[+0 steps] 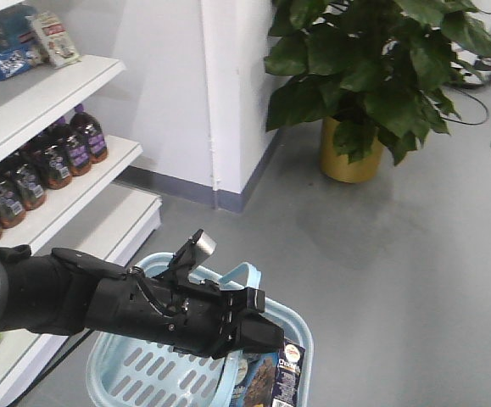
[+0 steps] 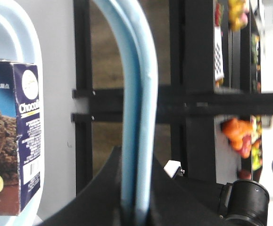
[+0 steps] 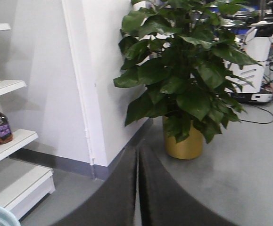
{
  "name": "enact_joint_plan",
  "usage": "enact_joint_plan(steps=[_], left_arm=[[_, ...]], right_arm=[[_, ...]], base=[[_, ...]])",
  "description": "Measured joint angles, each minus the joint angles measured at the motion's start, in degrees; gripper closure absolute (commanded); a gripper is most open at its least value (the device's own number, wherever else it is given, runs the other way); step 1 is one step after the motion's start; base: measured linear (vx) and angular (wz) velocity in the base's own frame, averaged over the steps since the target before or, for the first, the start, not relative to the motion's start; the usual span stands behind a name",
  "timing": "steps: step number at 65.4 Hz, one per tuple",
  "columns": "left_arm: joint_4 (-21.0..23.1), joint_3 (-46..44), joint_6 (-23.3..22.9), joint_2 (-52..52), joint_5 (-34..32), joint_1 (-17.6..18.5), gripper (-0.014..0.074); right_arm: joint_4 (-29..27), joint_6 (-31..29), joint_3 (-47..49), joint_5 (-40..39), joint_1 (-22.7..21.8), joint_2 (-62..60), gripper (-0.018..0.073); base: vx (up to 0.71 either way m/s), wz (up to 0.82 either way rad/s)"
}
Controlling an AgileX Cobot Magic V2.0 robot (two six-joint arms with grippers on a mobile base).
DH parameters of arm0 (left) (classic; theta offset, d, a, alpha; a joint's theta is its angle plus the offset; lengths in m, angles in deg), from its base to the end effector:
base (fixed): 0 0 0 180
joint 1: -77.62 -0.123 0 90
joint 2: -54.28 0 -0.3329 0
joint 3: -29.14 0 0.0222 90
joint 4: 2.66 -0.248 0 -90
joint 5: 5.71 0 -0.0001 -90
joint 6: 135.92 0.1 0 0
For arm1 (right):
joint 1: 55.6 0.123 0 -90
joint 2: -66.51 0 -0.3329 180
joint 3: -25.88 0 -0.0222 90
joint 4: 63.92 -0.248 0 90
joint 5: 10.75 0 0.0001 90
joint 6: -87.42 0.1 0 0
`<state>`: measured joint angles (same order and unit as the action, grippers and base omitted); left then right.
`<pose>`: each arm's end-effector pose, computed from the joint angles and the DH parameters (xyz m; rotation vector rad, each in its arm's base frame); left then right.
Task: Left arm holds basket, right arm returns cookies
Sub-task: 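Drive up to the snack shelf holding the basket with the left gripper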
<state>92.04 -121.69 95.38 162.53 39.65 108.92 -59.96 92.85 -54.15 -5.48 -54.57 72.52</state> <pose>0.2538 -0.2374 0.2238 0.1483 2.5784 -1.5195 0.0148 -0.0004 0.1948 0.0113 1.5935 0.0292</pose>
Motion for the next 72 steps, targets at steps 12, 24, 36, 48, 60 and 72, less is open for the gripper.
enact_joint_plan(steps=[12,24,36,48,60,72], left_arm=[[0.05,0.0,0.0,0.0,0.0,0.0,0.0603],[0.05,0.0,0.0,0.0,0.0,0.0,0.0603],[0.05,0.0,0.0,0.0,0.0,0.0,0.0603],[0.05,0.0,0.0,0.0,0.0,0.0,0.0603],[0.05,0.0,0.0,0.0,0.0,0.0,0.0603],[0.05,0.0,0.0,0.0,0.0,0.0,0.0603]], right_arm=[[0.0,0.0,0.0,0.0,0.0,0.0,0.0568],[0.0,0.0,0.0,0.0,0.0,0.0,0.0568],[0.0,0.0,0.0,0.0,0.0,0.0,0.0568],[0.0,0.0,0.0,0.0,0.0,0.0,0.0568],[0.0,0.0,0.0,0.0,0.0,0.0,0.0568],[0.0,0.0,0.0,0.0,0.0,0.0,0.0568]], base=[[0.2,0.6],[0.18,0.71],[0.18,0.71],[0.17,0.64],[0.16,0.63],[0.17,0.69]])
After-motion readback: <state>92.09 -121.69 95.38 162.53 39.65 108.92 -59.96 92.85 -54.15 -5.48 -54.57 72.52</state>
